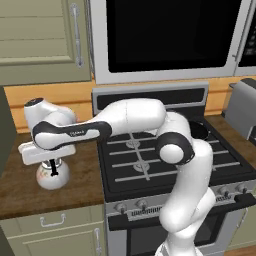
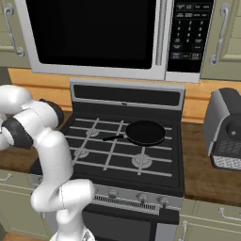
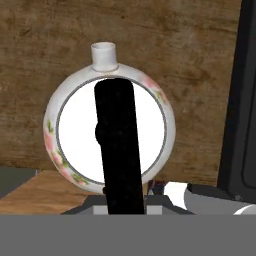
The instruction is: Pick the kettle from the counter and place it on a stove burner. Then turn the burner on.
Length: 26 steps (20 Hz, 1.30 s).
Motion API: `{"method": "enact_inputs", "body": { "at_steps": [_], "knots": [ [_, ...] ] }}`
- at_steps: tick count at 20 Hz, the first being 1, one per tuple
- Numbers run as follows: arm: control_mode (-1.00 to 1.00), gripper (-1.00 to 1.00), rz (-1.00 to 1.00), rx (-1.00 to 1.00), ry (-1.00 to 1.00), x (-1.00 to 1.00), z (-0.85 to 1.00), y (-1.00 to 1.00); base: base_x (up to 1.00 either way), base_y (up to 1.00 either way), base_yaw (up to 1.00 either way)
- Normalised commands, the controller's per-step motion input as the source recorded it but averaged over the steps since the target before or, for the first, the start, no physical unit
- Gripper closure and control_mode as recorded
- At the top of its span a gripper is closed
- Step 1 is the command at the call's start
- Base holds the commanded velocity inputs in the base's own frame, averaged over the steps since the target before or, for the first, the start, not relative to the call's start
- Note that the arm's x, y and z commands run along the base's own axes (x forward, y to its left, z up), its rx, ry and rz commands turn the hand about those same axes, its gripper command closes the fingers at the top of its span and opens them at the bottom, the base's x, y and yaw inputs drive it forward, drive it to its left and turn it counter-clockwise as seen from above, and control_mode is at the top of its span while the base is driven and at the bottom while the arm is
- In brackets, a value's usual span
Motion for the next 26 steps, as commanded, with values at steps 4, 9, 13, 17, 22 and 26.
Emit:
{"method": "enact_inputs", "body": {
  "at_steps": [4, 9, 13, 17, 22, 26],
  "knots": [
    [-1.00, 1.00, -0.16, 0.11, 0.00, -0.34, 0.32, -0.90, 0.00, 0.00, 0.00],
    [-1.00, 1.00, -0.21, 0.13, 0.00, -0.21, 0.22, -1.00, 0.00, 0.00, 0.00],
    [-1.00, 1.00, -0.19, 0.13, -0.07, -0.12, 0.12, -0.95, 0.00, 0.00, 0.00],
    [-1.00, 1.00, -0.09, 0.05, -0.10, -0.02, 0.00, -0.65, 0.00, 0.00, 0.00],
    [-1.00, 1.00, 0.03, -0.01, -0.03, -0.03, 0.13, -0.57, 0.00, 0.00, 0.00],
    [-1.00, 1.00, 0.10, -0.13, 0.02, 0.00, 0.56, -0.43, 0.00, 0.00, 0.00]
  ]
}}
